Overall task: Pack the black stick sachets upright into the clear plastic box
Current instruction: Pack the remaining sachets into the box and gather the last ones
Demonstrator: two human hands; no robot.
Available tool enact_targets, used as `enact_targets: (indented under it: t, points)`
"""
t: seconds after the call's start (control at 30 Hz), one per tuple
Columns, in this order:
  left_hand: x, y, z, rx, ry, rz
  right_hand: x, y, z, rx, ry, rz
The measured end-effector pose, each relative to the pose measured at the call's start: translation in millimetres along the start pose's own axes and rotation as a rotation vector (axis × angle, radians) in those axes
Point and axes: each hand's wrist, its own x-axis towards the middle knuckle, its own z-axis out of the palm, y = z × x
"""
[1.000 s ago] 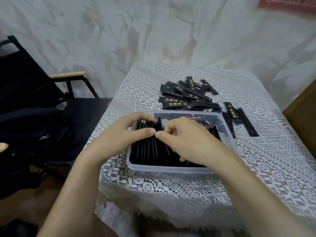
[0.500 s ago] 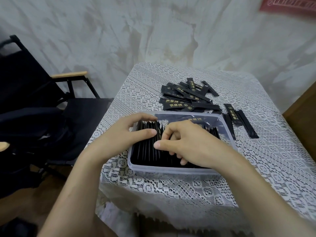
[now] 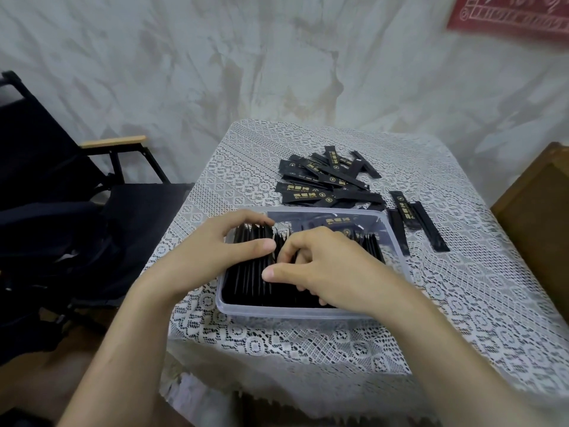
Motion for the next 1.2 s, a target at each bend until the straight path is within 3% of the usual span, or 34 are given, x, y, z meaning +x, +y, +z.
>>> enact_targets:
  t: [0.2, 0.4, 0.5, 0.6, 0.7, 0.87, 1.07, 1.2]
  points:
    - [0.3, -0.8, 0.3, -0.072, 0.001, -0.039, -4.4, 4.9, -22.7, 0.099, 0.038, -0.037]
    - [0.2, 0.2, 0.9, -0.062, 0.005, -0.073, 0.5, 63.2, -88.0, 0.258, 0.504, 0.065]
    - [0.2, 1.3, 2.7, -0.053, 0.019, -0.077, 11.4, 117.4, -102.6, 0.089, 0.681, 0.282]
    - [0.5, 1.8, 3.1, -0.038, 0.020, -0.079, 19.2, 154.2, -100.3, -0.139, 0.662, 0.529]
    - [-0.1, 1.5, 2.8, -0.022, 0.017, -0.073, 23.9, 163.9, -100.1, -0.199, 0.637, 0.625]
    - [0.7, 0.3, 3.7, -0.035, 0.022, -0.062, 24.4, 167.9, -111.2, -0.104, 0.559, 0.611]
    - [-0.1, 1.9, 5.3, -0.026, 0.035, -0.055, 27.7, 158.8, -120.3, 0.260, 0.636, 0.447]
    - [0.0, 0.8, 4.8, -0.044, 0.035, -0.061, 45.5, 161.0, -104.5, 0.065, 0.627, 0.481]
